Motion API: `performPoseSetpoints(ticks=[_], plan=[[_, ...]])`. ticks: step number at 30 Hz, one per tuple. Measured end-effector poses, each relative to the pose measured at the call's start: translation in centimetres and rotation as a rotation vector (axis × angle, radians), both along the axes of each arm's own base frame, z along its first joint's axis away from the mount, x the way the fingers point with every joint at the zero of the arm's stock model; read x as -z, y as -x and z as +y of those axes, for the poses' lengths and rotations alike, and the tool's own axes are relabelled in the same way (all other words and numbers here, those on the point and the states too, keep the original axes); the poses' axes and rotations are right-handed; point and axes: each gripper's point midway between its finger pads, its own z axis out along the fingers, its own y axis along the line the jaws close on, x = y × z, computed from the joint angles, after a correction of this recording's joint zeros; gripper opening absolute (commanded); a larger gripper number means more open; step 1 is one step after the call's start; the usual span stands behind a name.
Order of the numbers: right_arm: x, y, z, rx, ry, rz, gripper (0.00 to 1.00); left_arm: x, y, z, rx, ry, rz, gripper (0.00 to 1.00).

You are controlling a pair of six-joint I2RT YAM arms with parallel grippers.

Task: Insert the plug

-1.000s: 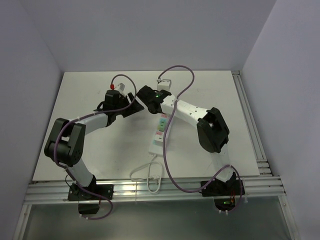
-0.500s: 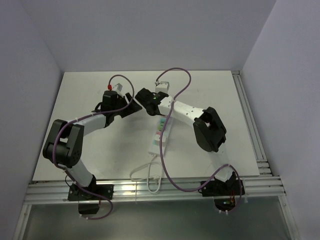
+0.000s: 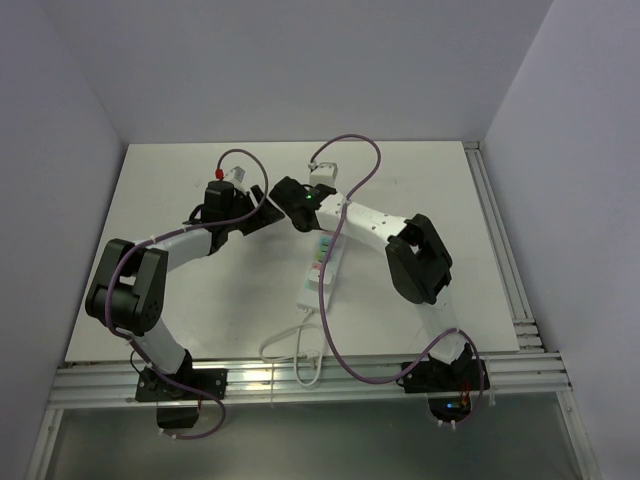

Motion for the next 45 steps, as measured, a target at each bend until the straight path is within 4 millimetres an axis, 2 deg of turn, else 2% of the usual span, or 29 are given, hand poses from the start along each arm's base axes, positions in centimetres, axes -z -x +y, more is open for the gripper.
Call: performPoseSetpoints(ticks=[25, 45], plan=[[0.22, 0.06, 0.59, -0.013, -0.002, -0.010, 0.00, -0.03, -0.03, 0.01, 0.000, 0.001, -0.002, 0.70], [0.90, 0.34, -0.10, -0.006, 0.035, -0.014, 0.00, 0.23, 0.07, 0.21, -0.003, -0.001, 0.004, 0.70]])
